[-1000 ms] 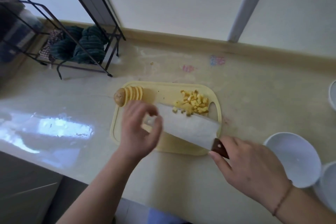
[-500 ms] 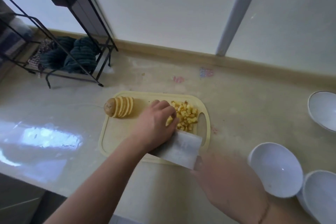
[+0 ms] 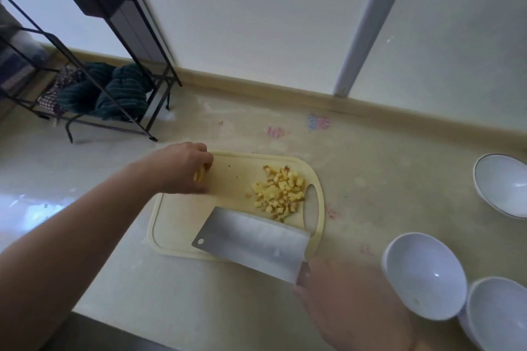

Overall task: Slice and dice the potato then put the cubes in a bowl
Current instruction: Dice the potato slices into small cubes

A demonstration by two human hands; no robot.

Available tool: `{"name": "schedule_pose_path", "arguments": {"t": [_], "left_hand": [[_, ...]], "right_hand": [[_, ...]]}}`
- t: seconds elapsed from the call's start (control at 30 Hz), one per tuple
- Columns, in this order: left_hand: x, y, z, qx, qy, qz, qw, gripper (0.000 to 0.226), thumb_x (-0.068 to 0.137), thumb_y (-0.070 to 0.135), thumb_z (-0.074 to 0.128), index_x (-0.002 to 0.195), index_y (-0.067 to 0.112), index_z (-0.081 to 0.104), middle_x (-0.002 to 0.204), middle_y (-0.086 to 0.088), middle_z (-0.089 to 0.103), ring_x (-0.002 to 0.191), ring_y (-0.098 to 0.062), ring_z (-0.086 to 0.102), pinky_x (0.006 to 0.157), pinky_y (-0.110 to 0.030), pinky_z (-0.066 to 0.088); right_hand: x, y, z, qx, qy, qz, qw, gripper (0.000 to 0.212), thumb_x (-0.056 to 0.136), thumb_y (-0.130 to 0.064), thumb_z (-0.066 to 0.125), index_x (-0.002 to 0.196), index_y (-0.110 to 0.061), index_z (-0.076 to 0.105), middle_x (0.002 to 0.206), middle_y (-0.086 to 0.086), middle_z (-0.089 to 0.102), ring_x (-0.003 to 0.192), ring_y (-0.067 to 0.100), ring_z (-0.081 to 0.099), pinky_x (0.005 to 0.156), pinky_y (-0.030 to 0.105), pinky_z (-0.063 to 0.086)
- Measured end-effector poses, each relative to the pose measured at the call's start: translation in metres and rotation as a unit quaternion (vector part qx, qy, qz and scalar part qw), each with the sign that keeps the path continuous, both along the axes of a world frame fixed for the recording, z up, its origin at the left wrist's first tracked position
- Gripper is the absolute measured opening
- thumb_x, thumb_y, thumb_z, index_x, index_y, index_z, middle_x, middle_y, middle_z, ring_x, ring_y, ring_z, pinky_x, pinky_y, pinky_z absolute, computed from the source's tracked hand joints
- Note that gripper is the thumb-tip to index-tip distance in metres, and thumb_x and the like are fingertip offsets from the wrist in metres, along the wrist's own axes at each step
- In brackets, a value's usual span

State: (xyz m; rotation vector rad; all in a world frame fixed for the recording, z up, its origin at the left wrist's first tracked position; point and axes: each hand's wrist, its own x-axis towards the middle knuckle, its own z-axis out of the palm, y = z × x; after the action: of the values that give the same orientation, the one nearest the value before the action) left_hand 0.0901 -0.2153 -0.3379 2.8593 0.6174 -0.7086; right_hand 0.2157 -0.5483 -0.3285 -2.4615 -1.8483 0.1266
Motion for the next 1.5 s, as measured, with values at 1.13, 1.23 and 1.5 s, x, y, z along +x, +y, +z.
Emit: {"name": "schedule_pose_path", "arguments": {"t": [1.13,1.23,1.5], "left_hand": [[-0.071,-0.143,-0.087,-0.118,-0.521,0.121,0.837,0.052,0.084,0.044,0.077,0.121,0.011,0.065,0.133,-0.01,0.063,0.122,-0.018,0.061,0.104,-0.026,0.051],[-0.057,-0.145,-0.089,-0.112,-0.494,0.119,0.854,0.051,0.085,0.043,0.076,0.118,0.005,0.069,0.132,-0.014,0.063,0.121,-0.024,0.063,0.099,-0.035,0.056],[-0.049,-0.151,-0.093,-0.034,-0.474,0.131,0.87,0.048,0.088,0.036,0.078,0.119,0.001,0.07,0.13,-0.015,0.064,0.119,-0.035,0.061,0.1,-0.049,0.051]], "right_hand": [[-0.012,0.024,0.003,-0.106,0.717,-0.309,0.616,0.046,0.072,-0.059,0.05,0.073,-0.013,0.054,0.058,0.009,0.041,0.042,0.018,0.029,0.042,0.025,0.021],[-0.006,0.02,0.0,-0.098,0.698,-0.327,0.629,0.046,0.082,-0.052,0.047,0.08,-0.006,0.051,0.057,0.009,0.039,0.041,0.017,0.026,0.042,0.023,0.019],[-0.016,0.014,-0.006,-0.067,0.556,-0.249,0.79,0.055,0.077,-0.074,0.035,0.078,-0.022,0.052,0.051,-0.001,0.047,0.043,0.009,0.038,0.048,0.026,0.032]]}}
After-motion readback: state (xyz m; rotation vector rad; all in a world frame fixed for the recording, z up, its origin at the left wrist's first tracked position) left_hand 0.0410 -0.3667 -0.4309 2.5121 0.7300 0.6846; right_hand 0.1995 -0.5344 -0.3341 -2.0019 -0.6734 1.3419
